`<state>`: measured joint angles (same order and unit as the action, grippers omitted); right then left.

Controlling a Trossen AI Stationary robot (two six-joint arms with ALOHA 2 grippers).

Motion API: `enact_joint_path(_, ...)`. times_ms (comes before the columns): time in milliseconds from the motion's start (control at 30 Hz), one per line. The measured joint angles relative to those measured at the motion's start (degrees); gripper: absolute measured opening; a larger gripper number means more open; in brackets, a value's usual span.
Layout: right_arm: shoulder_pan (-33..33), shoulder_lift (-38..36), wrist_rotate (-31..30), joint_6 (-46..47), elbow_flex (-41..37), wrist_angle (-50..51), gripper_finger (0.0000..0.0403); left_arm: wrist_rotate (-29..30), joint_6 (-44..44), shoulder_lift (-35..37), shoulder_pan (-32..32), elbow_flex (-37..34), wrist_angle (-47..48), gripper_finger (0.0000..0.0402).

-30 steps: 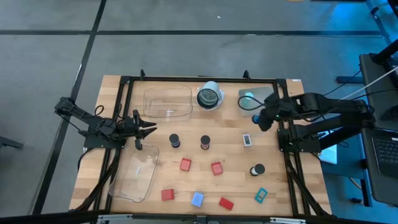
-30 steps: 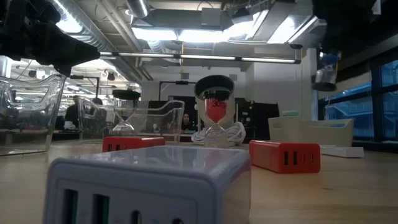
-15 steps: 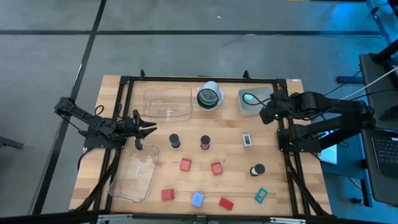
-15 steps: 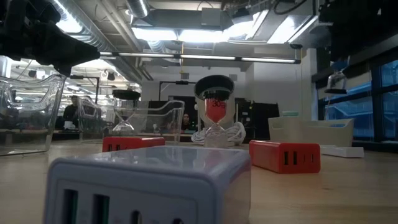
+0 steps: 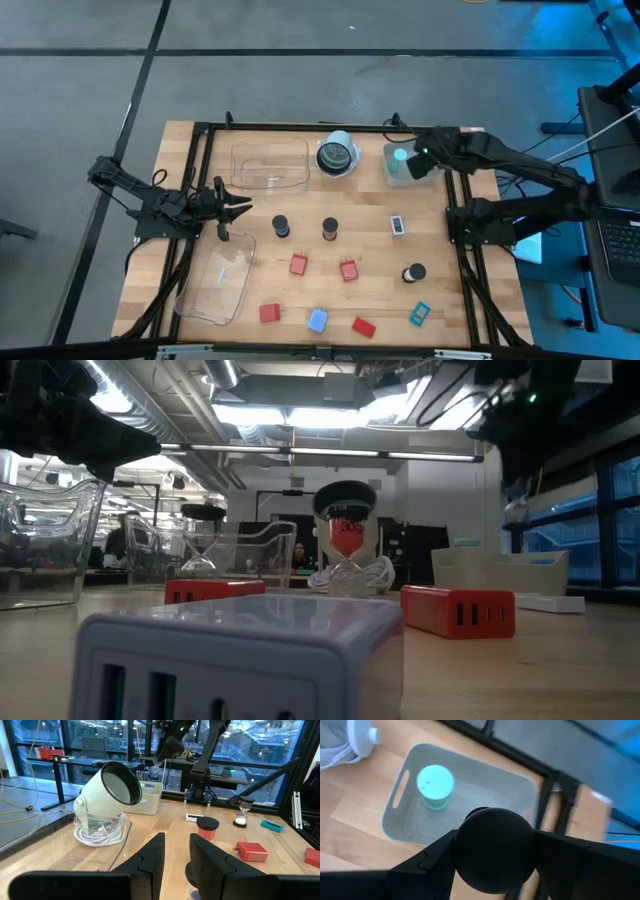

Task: Pick & Place Office items
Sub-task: Put the blue hourglass into the gray bin

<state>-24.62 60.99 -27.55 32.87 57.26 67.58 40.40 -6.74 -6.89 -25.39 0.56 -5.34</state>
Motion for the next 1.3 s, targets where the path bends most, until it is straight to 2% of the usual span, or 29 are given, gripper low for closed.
enact_joint_path(233,-11.2,0.1,10.2,-7.9,-12.4,-15.3,0.0221,0.0,0.0,0.0,0.0,0.0,0.0,0.0086)
enact_joint_path(433,-16.8,0.2,13.6,-9.8,-16.9,-24.4,0.0221,0.0,0.0,0.0,0.0,0.0,0.0,0.0086)
enact_joint_path(767,-19.7,7.3,15.6,-12.8,-16.9,-29.6,0.0221,0.0,0.0,0.0,0.0,0.0,0.0,0.0086)
enact_joint_path(1133,-20.0,13.6,15.2,-15.0,-11.1,-29.6,0.0221,0.0,0.0,0.0,0.0,0.0,0.0,0.0086)
enact_joint_path(1300,-20.0,15.9,16.9,-15.4,-10.4,-29.5,0.0221,0.0,0.0,0.0,0.0,0.0,0.0,0.0086)
